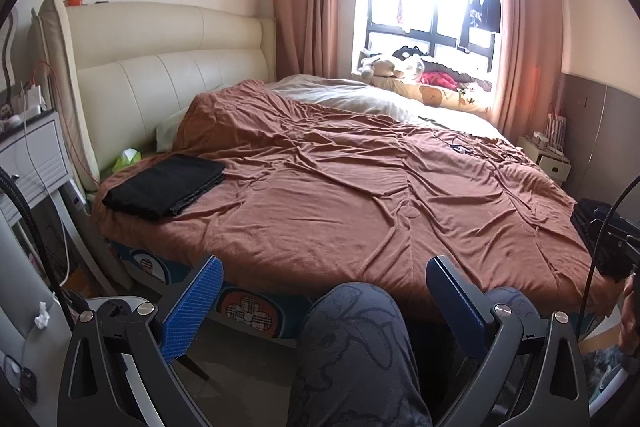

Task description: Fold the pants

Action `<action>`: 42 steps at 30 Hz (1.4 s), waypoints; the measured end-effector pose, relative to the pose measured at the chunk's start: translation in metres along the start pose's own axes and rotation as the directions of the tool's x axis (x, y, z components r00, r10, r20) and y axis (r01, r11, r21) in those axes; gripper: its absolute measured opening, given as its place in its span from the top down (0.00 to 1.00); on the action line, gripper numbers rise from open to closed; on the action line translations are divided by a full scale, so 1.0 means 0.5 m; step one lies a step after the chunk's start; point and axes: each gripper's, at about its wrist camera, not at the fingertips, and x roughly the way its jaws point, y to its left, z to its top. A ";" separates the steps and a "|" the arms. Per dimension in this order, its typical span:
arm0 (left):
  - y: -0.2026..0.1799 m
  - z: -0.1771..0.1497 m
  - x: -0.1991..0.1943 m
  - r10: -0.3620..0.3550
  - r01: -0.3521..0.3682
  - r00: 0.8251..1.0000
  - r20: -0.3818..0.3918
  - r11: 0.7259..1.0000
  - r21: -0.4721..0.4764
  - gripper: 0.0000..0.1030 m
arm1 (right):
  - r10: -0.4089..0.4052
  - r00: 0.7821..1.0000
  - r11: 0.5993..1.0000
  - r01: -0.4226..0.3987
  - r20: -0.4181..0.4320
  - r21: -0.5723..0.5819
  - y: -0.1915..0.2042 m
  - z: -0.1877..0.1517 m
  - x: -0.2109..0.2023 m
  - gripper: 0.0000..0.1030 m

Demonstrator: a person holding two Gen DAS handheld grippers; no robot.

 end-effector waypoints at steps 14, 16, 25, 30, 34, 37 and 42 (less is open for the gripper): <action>0.006 -0.027 0.000 0.011 -0.010 1.000 0.016 0.999 -0.035 0.01 | -0.008 1.000 1.000 0.008 -0.004 -0.013 0.024 -0.045 -0.003 0.00; 0.007 -0.027 -0.006 0.026 -0.025 0.999 0.025 0.999 -0.029 0.00 | -0.005 1.000 1.000 0.005 -0.005 -0.010 0.026 -0.044 -0.002 0.00; 0.009 -0.029 -0.010 0.036 -0.035 0.999 0.037 0.999 -0.028 0.00 | -0.017 1.000 1.000 0.017 -0.009 -0.010 0.028 -0.043 0.000 0.00; 0.006 -0.030 -0.017 0.034 -0.033 0.998 0.047 0.999 -0.026 0.00 | -0.021 1.000 1.000 0.021 -0.005 -0.002 0.025 -0.043 -0.006 0.00; 0.003 -0.030 -0.022 0.034 -0.032 0.998 0.053 0.999 -0.027 0.00 | -0.022 1.000 1.000 0.022 -0.002 0.001 0.021 -0.046 -0.009 0.00; 0.000 -0.029 -0.027 0.033 -0.032 0.998 0.059 0.999 -0.025 0.01 | -0.025 1.000 1.000 0.024 0.003 0.007 0.018 -0.046 -0.014 0.00; -0.006 -0.024 -0.035 0.028 -0.027 0.997 0.069 1.000 -0.017 0.00 | -0.024 1.000 1.000 0.024 0.008 0.009 0.013 -0.045 -0.021 0.00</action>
